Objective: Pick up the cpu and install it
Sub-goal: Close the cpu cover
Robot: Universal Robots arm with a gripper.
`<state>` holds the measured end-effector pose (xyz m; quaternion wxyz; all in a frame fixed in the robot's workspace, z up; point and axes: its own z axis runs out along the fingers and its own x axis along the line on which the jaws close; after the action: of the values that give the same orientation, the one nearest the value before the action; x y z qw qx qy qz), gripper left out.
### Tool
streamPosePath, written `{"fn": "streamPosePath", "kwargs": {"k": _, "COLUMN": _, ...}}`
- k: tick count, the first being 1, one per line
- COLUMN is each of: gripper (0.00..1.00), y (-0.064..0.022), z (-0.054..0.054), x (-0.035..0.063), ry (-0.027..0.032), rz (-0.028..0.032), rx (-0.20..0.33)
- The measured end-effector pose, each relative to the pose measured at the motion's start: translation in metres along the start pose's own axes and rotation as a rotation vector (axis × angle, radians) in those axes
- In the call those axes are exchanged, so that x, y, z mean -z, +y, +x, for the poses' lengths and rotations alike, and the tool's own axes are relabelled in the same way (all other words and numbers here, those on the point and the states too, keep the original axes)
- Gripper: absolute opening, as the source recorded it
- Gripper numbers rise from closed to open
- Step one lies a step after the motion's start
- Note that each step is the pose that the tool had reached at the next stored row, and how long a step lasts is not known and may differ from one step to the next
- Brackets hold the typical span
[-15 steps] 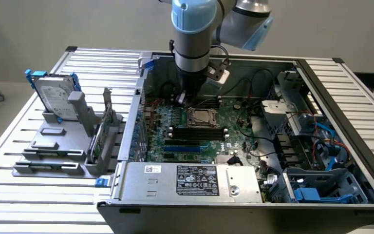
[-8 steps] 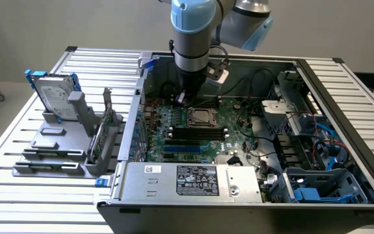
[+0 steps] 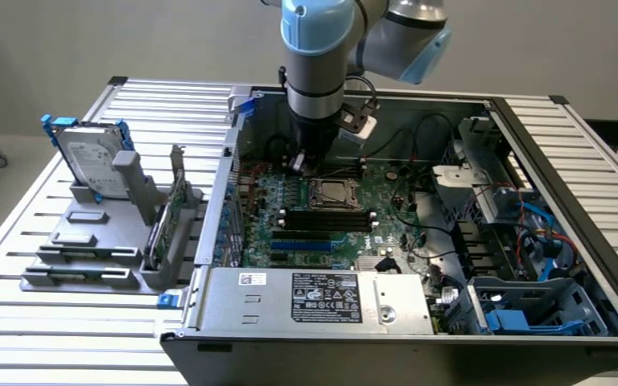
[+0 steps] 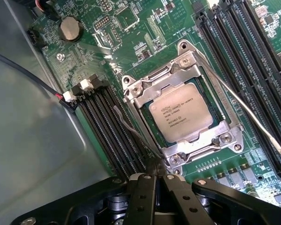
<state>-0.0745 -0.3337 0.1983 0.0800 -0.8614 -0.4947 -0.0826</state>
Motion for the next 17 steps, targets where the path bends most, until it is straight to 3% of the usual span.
{"fn": "streamPosePath", "kwargs": {"k": 7, "gripper": 0.11, "y": -0.0016, "z": 0.0029, "x": -0.0013, "ry": -0.0019, "rz": -0.0032, "rx": -0.006}}
{"fn": "streamPosePath", "kwargs": {"k": 17, "gripper": 0.11, "y": -0.0017, "z": 0.0029, "x": -0.0013, "ry": -0.0104, "rz": -0.01, "rx": -0.014}}
